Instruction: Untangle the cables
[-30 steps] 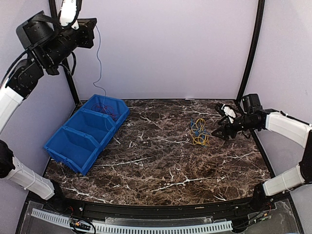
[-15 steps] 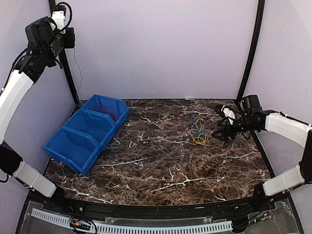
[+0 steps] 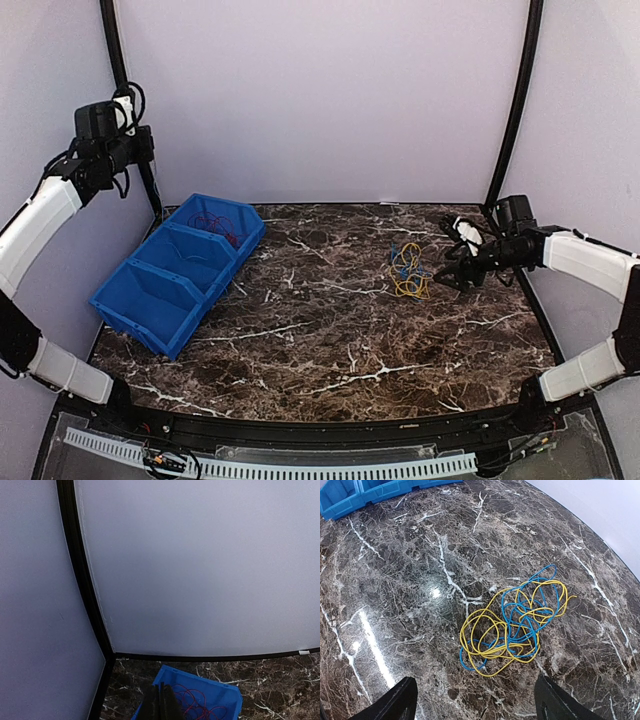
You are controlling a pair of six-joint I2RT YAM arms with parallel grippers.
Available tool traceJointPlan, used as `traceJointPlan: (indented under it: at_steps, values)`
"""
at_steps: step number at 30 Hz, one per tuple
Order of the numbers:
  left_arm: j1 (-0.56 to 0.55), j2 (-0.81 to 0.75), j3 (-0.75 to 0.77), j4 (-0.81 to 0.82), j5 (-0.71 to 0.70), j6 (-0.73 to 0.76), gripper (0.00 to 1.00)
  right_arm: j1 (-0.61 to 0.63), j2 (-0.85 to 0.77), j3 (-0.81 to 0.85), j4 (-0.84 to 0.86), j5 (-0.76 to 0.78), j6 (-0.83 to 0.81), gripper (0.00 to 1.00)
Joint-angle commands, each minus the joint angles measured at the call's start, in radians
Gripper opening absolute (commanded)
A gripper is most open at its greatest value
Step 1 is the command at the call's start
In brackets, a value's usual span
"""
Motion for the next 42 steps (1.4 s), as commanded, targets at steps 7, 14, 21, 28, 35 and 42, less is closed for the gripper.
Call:
traceJointPlan:
  at_steps: [7, 14, 21, 28, 35, 42]
  values:
    - [0.0, -0.081, -0.367, -0.004, 0.093, -0.137, 0.0, -0.004, 0.041, -0.007, 0.012, -0.028, -0.017, 0.83]
    - [0.001, 0.033, -0.355, -0.091, 0.086, -0.222, 0.0, -0.004, 0.04, -0.004, 0.004, -0.025, -0.021, 0.83]
    - [0.002, 0.097, -0.368, -0.167, 0.107, -0.272, 0.07, -0.004, 0.036, -0.005, 0.004, -0.021, -0.021, 0.83]
    - [0.002, 0.064, -0.327, -0.216, 0.111, -0.28, 0.56, -0.004, 0.046, -0.003, 0.002, -0.024, -0.022, 0.83]
    - [-0.018, -0.033, -0.345, -0.148, 0.347, -0.295, 0.64, -0.004, 0.051, -0.003, 0.003, -0.017, -0.025, 0.83]
    - [-0.23, -0.006, -0.37, -0.13, 0.363, -0.111, 0.56, -0.005, 0.067, 0.002, -0.004, -0.023, -0.026, 0.83]
